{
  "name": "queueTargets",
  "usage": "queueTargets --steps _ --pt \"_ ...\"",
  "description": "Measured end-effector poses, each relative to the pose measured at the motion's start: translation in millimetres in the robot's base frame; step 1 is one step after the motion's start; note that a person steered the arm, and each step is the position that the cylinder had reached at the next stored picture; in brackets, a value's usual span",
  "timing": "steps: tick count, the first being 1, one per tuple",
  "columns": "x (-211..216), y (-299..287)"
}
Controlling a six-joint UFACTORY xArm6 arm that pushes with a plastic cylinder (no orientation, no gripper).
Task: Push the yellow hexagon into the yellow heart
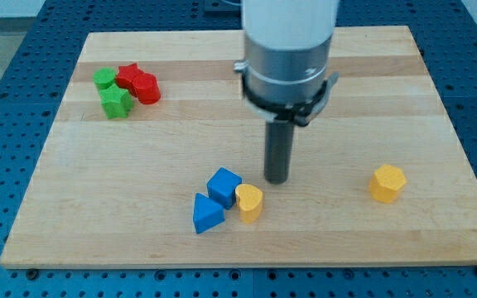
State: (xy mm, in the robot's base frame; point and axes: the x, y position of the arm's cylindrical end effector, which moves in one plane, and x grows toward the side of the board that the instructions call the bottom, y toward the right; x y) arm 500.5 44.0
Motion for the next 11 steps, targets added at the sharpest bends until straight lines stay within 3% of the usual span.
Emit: queueTargets --steps 2,4,5,7,11 --pt "-14 140" --pt "11 175" --pt "30 173" --pt "30 143" --pt "32 -18"
